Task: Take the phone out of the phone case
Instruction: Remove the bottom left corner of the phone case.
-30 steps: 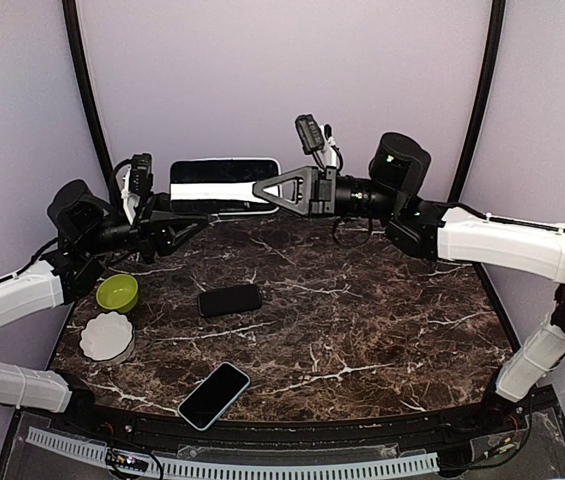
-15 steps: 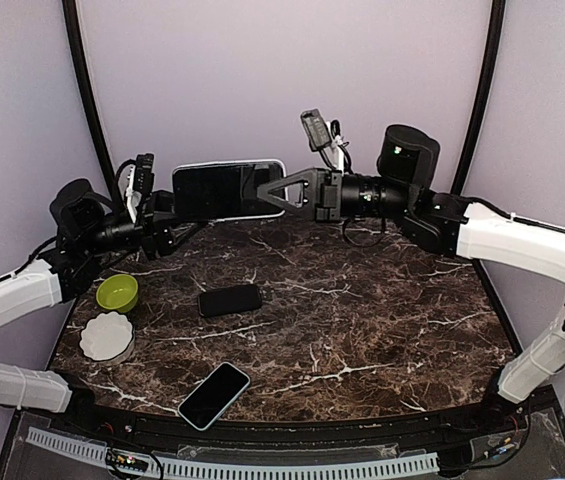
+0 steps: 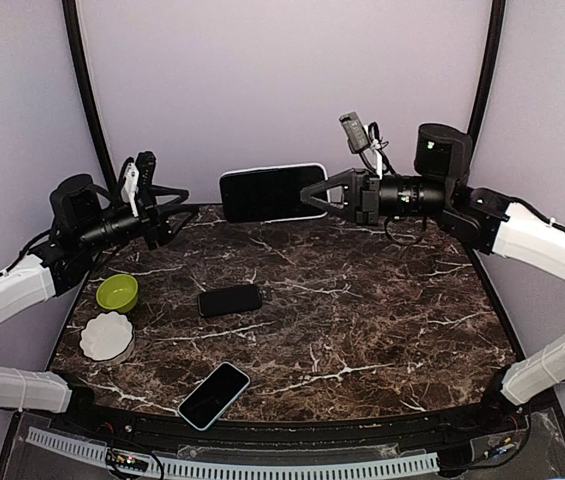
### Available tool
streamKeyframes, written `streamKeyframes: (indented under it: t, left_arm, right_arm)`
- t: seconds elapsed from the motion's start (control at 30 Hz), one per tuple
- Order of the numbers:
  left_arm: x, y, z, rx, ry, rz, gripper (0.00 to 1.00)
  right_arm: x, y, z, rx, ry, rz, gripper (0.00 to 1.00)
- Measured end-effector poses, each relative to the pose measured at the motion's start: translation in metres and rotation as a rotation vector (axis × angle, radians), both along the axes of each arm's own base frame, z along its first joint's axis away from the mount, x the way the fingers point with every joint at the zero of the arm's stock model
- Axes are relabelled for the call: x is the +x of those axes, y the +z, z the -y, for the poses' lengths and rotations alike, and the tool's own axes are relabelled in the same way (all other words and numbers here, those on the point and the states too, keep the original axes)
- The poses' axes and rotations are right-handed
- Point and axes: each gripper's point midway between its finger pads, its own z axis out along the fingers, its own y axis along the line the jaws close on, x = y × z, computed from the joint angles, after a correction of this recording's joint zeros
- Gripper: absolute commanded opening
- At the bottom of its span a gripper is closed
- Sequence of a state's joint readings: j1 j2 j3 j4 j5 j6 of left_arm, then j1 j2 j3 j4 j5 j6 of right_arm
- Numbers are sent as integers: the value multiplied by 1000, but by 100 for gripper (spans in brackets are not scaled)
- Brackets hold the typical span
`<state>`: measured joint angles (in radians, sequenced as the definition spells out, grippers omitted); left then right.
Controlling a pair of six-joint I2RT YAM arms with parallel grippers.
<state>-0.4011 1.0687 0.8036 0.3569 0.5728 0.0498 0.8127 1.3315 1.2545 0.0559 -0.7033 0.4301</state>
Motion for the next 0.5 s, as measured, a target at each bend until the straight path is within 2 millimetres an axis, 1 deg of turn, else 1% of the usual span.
streamKeyframes:
  t: [0.1,0.17,0.2,0.33,0.4,0.47,0.5]
  left_arm:
    - [-10,-7,2,67,-43,29,56]
    - [-23,-10,6,105,-113,58,57]
    - [-32,-12,9,118,-163,72,57]
    - [-67,-13,14,133,-321,147,57]
    - [-80,-14,16,137,-373,170,56]
    - [-88,-16,18,141,-411,182,55]
    - [-91,-17,20,144,-431,184,53]
  right_arm:
    - [18,-10,8,-32,-92,77,0]
    - [22,-21,13,-53,-129,138,0]
    - [22,-30,16,-65,-141,175,0]
    - [13,-63,26,-103,-132,326,0]
    - [7,-72,26,-113,-104,414,0]
    - [-2,-75,24,-118,-68,513,0]
    - [-7,-76,22,-119,-47,577,0]
